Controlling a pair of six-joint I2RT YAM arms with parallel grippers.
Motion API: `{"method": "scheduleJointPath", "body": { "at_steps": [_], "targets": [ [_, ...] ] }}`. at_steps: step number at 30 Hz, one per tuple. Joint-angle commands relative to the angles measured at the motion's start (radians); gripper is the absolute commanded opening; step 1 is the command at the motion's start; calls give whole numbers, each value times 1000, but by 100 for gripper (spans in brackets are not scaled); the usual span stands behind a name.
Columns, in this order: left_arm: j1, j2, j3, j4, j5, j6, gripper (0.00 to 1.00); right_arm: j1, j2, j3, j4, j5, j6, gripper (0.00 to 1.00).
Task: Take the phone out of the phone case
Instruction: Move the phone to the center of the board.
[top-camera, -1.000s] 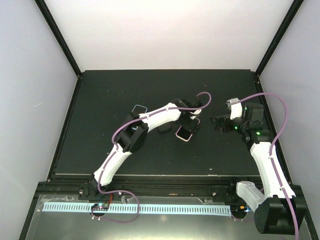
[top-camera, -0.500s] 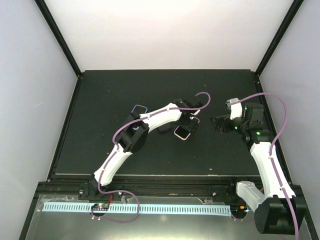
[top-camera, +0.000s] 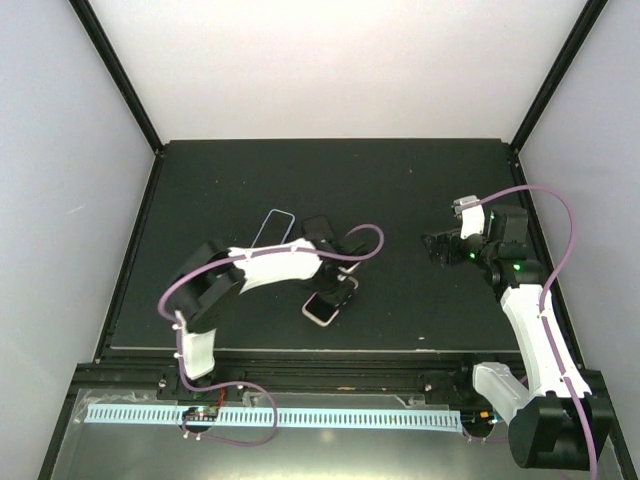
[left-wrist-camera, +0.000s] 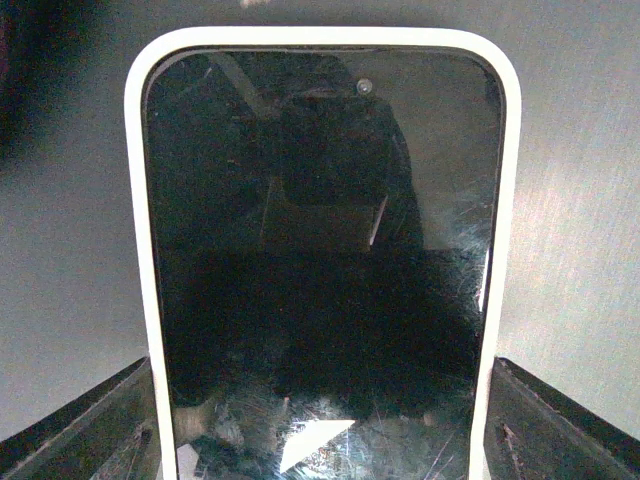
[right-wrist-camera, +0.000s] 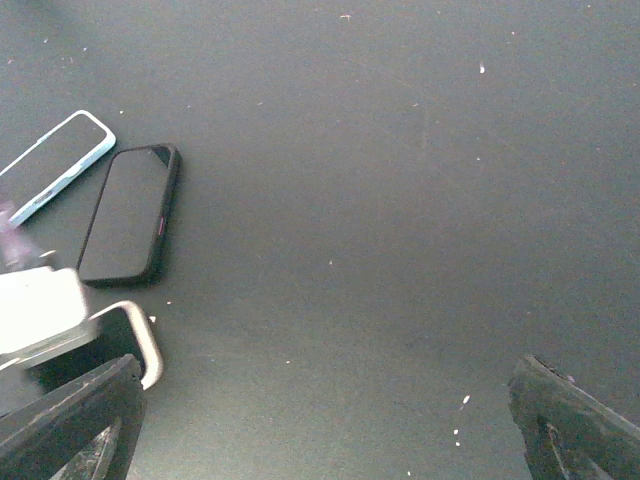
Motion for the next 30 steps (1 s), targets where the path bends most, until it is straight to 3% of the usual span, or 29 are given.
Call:
{"method": "scheduleJointPath", "body": {
  "at_steps": [1, 5, 9, 18, 24, 30],
  "targets": [
    [-6, -216, -239, 24, -8, -173, 70, -6, 0, 35, 18, -15, -10, 100],
    [48, -300, -392, 66, -32, -297, 67, -7, -1, 35, 20, -16, -6, 100],
    [136, -344, -452, 137, -1, -325, 67, -6, -6, 34, 16, -15, -7, 100],
    [282, -298, -418, 251, 78, -331, 78, -7, -27, 27, 18, 2, -5, 100],
    [302, -279, -417, 288, 132, -345, 98, -8, -35, 27, 16, 9, -12, 100],
    [305, -415, -506, 198, 62, -354, 99, -8, -36, 28, 14, -3, -22, 100]
  ]
}}
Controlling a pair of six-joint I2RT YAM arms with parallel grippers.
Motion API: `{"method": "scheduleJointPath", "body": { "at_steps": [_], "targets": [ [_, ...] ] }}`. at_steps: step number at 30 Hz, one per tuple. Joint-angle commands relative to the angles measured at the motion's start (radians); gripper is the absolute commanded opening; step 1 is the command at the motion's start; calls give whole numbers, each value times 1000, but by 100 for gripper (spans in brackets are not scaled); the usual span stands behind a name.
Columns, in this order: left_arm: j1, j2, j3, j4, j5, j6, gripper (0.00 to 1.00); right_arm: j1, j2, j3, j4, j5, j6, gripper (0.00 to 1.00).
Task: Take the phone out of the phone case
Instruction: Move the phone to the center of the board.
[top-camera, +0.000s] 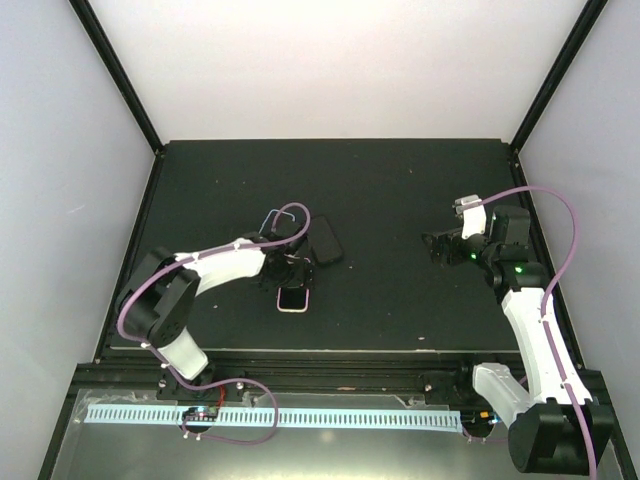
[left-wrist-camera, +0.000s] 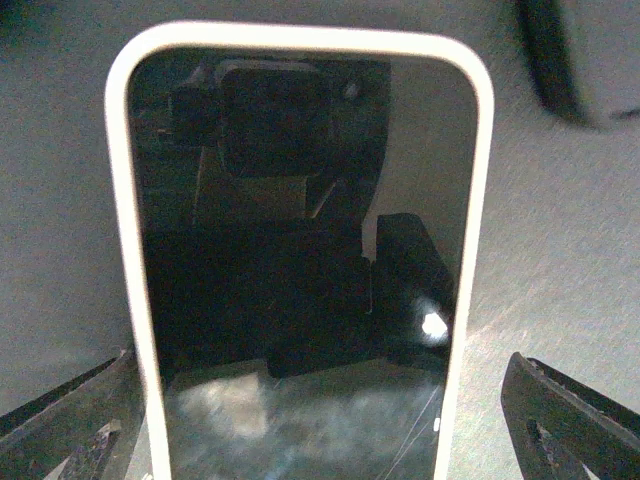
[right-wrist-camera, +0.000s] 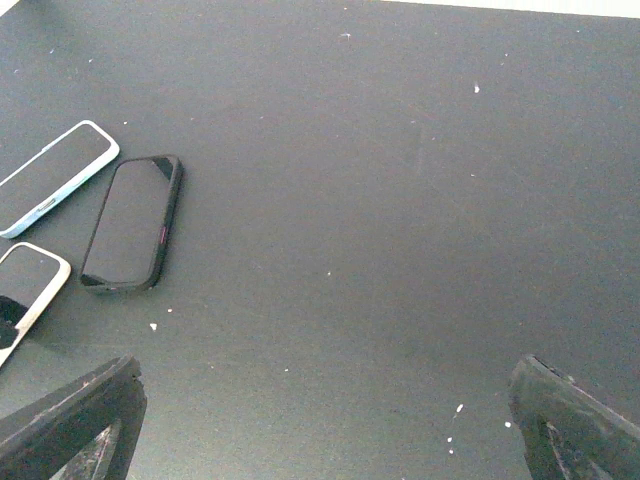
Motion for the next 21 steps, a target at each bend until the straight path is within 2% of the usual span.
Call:
{"method": "scheduleJointPath", "body": {
  "at_steps": [1, 6, 10, 14, 17, 21],
  "targets": [
    [7, -121, -83, -44, -6, -16, 99, -7, -7, 26, 12, -14, -14, 100],
    [-1, -177, -162, -32, 28, 11, 99, -7, 7, 27, 8, -32, -16, 100],
    [-40, -157, -168, 40, 106, 27, 99, -7, 14, 28, 6, -29, -19, 100],
    [-120, -74, -101, 103, 141, 25, 99, -8, 17, 25, 10, -18, -18, 100],
    [-192, -6, 14, 127, 173, 22, 99, -7, 23, 22, 11, 6, -21, 100],
    [-238, 10, 127, 55, 114, 32, 99, -5, 29, 56, -36, -37, -75, 100]
  ]
}}
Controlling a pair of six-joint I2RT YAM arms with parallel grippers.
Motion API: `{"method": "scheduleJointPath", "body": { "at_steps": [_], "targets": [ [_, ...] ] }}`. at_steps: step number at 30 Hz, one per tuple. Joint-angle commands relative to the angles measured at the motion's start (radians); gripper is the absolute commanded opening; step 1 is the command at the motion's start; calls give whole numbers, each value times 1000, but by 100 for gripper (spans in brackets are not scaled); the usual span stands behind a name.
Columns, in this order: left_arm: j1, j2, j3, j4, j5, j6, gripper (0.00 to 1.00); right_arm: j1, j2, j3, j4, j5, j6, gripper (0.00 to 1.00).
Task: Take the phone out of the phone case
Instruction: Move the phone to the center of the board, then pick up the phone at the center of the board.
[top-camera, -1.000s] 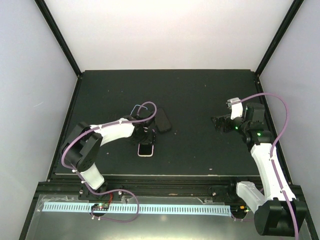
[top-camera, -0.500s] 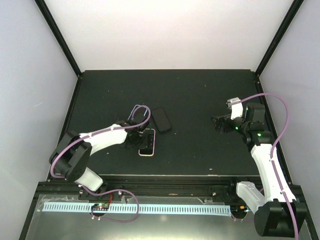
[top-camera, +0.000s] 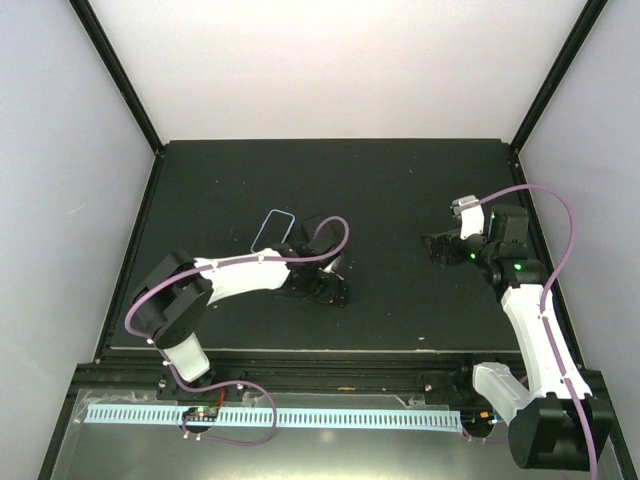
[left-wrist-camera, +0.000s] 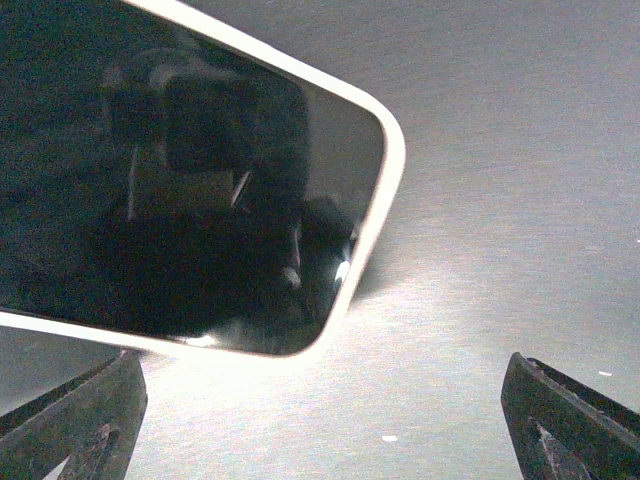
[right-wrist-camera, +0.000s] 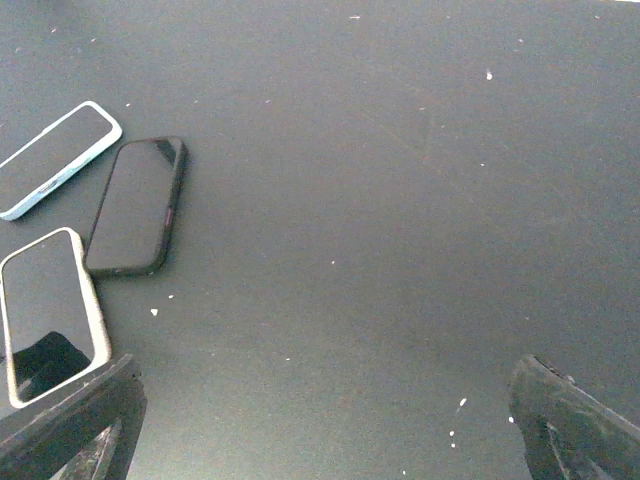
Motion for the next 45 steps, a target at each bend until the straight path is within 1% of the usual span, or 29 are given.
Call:
{"method": "scheduleJointPath", "body": {
  "at_steps": [1, 3, 6, 8, 9, 11, 13, 15, 16, 18, 20, 22, 25, 28, 34, 38, 40, 45],
  "targets": [
    [-31, -28, 98, -12, -24, 18, 99, -3, 16, 71, -52, -66, -84, 100],
    [-18, -106, 69, -38, -67, 30, 99, 10, 41, 111, -114, -128, -180, 98],
    [14, -255, 19, -102, -128, 72, 99, 83, 107, 177, -225, -126, -304, 92],
    [30, -370, -4, -136, -179, 115, 99, 151, 161, 206, -250, -88, -358, 90],
    [41, -449, -10, -151, -204, 134, 99, 197, 189, 216, -250, -44, -371, 89],
    [83, -551, -14, -170, -244, 176, 99, 306, 269, 239, -249, 39, -396, 89],
    [140, -640, -36, -159, -283, 205, 99, 386, 350, 289, -265, 87, -417, 88],
    [202, -721, -75, -135, -321, 225, 99, 455, 437, 338, -284, 131, -417, 90],
    [231, -757, -103, -122, -331, 230, 99, 492, 480, 361, -289, 156, -411, 93],
    [293, -823, -166, -79, -318, 244, 99, 558, 557, 397, -283, 209, -397, 98],
    [336, -865, -218, -31, -279, 262, 99, 615, 629, 435, -289, 243, -395, 100],
    [363, -881, -222, -32, -273, 270, 99, 661, 706, 482, -302, 268, -385, 100],
    [397, -881, -203, -49, -321, 282, 99, 695, 812, 554, -319, 285, -352, 100],
    [466, -876, -207, -51, -277, 271, 99, 727, 900, 614, -348, 270, -317, 100],
    [580, -870, -225, -20, -162, 262, 99, 773, 997, 672, -365, 270, -282, 100],
    [645, -849, -230, -2, -72, 263, 99, 778, 1068, 714, -378, 329, -220, 100],
    [673, -838, -229, -3, -50, 263, 99, 786, 1082, 721, -383, 332, -203, 100],
    [741, -825, -236, 8, 1, 258, 99, 815, 1082, 715, -414, 285, -206, 100]
  ]
}}
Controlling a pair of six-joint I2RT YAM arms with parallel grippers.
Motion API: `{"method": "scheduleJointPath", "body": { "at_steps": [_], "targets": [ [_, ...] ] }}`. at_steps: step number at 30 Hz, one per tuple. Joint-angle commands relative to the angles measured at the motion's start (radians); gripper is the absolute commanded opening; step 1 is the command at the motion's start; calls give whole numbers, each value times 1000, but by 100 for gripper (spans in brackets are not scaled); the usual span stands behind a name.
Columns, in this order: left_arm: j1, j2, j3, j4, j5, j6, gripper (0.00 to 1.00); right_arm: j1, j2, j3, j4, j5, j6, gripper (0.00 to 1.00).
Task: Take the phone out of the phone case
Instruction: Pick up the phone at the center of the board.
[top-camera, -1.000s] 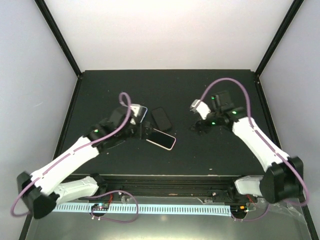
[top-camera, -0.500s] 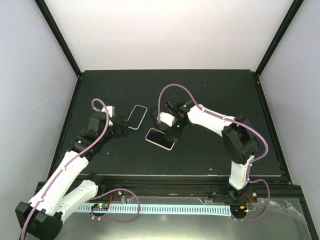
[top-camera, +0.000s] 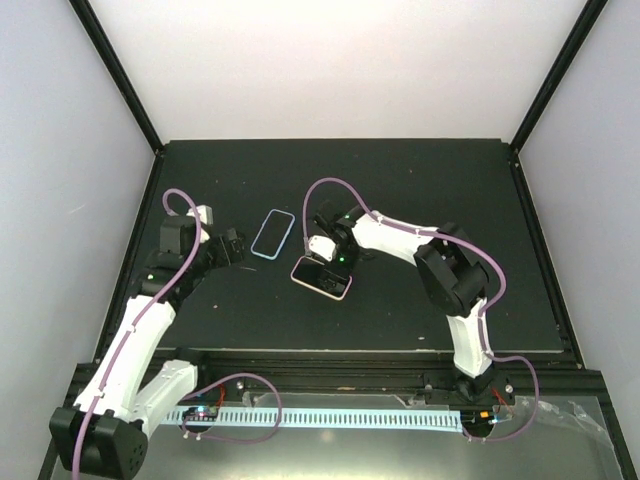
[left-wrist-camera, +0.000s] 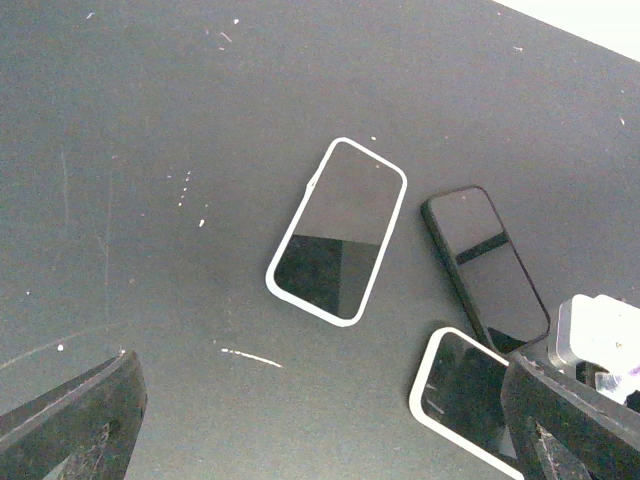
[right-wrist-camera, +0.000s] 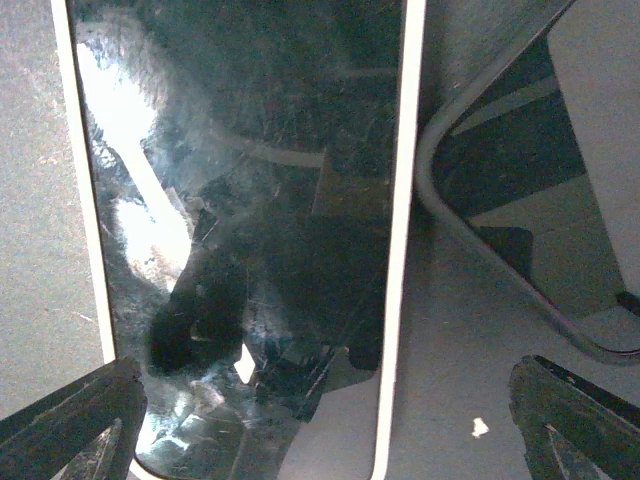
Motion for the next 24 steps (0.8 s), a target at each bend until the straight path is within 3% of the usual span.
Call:
{"method": "scheduleJointPath", "body": {
  "at_steps": [1, 8, 17, 19, 24],
  "targets": [
    [55, 9, -5, 42, 89, 4, 99, 39, 0, 10, -41, -18, 28, 100],
    [62, 14, -8, 40, 100, 10, 99, 80, 29, 0, -43, -33, 54, 100],
    [63, 16, -8, 39, 98, 10, 99, 134, 58, -48, 63, 201, 191, 100],
    [63, 18, -8, 39, 97, 10, 99, 139, 67, -49, 64, 194, 205, 97],
    [64, 23, -9, 39, 94, 10, 99, 138, 48, -63, 62, 137, 224, 76]
  ]
}}
